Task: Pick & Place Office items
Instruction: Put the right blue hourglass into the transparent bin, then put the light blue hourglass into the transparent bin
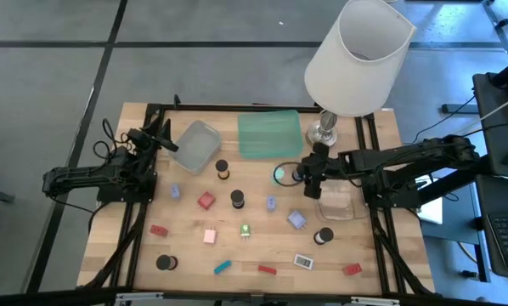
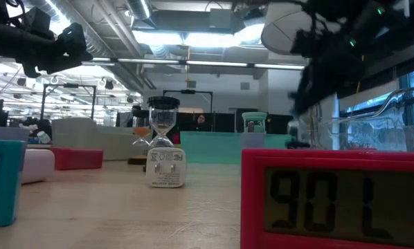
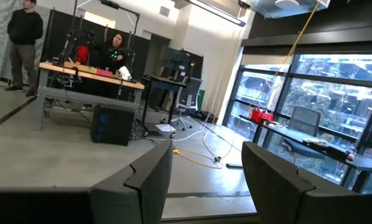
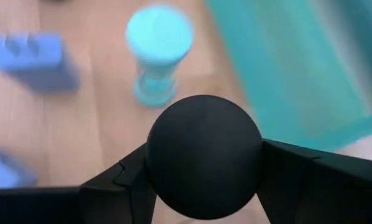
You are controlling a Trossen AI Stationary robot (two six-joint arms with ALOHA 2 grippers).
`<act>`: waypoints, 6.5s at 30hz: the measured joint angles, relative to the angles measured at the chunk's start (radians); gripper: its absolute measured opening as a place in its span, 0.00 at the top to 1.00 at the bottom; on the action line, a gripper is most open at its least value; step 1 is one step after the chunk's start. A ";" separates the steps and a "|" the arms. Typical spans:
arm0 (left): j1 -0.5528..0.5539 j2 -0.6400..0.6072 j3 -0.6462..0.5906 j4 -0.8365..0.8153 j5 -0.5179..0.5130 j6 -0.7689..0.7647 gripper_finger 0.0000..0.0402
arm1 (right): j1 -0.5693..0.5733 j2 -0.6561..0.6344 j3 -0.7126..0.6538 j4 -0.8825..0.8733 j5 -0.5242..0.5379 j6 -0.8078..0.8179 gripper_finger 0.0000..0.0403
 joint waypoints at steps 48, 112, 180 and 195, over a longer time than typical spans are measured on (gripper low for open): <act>0.000 0.000 0.000 -0.059 -0.025 -0.027 0.53 | 0.124 -0.249 -0.132 -0.658 0.205 1.103 0.49; 0.000 0.000 0.000 -0.059 -0.026 -0.027 0.53 | 0.124 -0.179 0.085 -0.166 0.371 0.491 0.24; 0.000 0.000 0.000 -0.058 -0.048 -0.008 0.53 | -0.114 0.190 0.026 0.443 -0.176 0.154 0.50; 0.000 0.000 0.000 -0.069 -0.047 -0.009 0.52 | -0.043 -0.230 0.098 -0.181 0.089 0.408 0.50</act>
